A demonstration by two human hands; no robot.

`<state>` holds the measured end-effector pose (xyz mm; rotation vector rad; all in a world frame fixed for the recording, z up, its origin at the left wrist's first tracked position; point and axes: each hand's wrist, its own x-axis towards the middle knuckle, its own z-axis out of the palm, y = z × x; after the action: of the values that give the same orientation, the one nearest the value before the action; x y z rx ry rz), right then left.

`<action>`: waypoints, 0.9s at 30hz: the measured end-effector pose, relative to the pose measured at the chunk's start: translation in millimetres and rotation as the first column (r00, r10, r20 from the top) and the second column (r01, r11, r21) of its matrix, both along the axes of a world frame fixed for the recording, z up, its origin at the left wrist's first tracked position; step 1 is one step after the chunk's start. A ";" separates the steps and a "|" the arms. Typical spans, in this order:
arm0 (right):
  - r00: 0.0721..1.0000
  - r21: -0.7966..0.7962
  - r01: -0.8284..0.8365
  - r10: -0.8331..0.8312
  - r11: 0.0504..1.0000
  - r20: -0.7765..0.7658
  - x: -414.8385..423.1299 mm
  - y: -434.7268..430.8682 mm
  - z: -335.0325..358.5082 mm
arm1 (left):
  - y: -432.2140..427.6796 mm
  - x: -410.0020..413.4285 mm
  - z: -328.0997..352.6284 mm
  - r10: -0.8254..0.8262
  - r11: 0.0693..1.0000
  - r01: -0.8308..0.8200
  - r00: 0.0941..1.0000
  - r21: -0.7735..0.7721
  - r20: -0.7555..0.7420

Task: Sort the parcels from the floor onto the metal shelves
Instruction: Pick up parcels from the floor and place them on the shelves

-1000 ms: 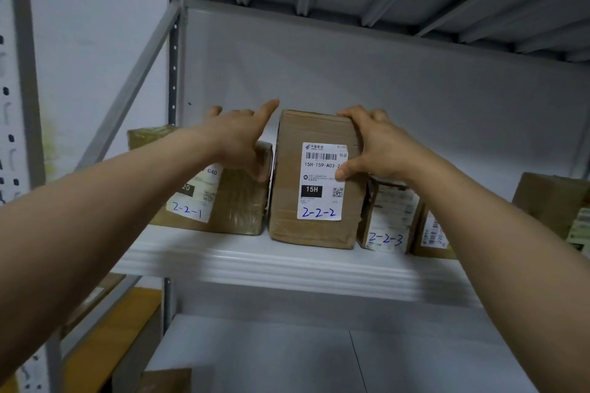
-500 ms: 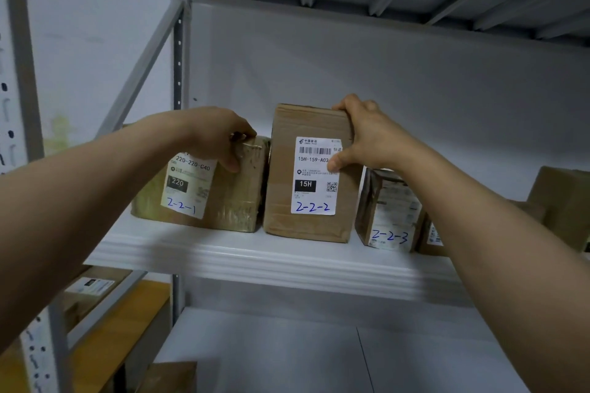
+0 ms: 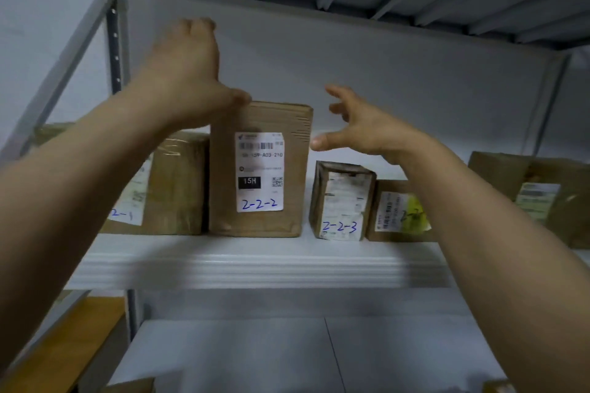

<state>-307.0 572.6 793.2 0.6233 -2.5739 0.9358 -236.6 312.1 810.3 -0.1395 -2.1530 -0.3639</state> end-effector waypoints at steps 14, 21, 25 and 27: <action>0.973 0.531 0.232 -0.190 0.815 -0.133 0.1 77.5 -48.0 | 170.9 -59.3 -67.2 0.077 0.577 0.062 0.989 -0.815 0.129; 0.971 0.489 0.203 -0.109 0.848 -0.214 -10.0 60.0 -56.8 | 157.0 -65.8 -68.4 0.083 0.552 -0.007 0.995 -0.834 0.047; 0.971 0.519 0.207 -0.110 0.829 -0.213 -8.8 52.5 -52.8 | 151.1 -64.3 -69.4 0.112 0.569 -0.027 0.993 -0.822 0.045; 0.983 0.509 0.172 -0.112 0.843 -0.146 -5.2 56.0 -50.0 | 150.9 -63.1 -67.9 0.126 0.571 -0.027 0.991 -0.820 0.054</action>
<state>-312.2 628.6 743.2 0.5835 -2.7264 0.1324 -299.8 462.9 742.5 -0.5625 -2.2608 0.7529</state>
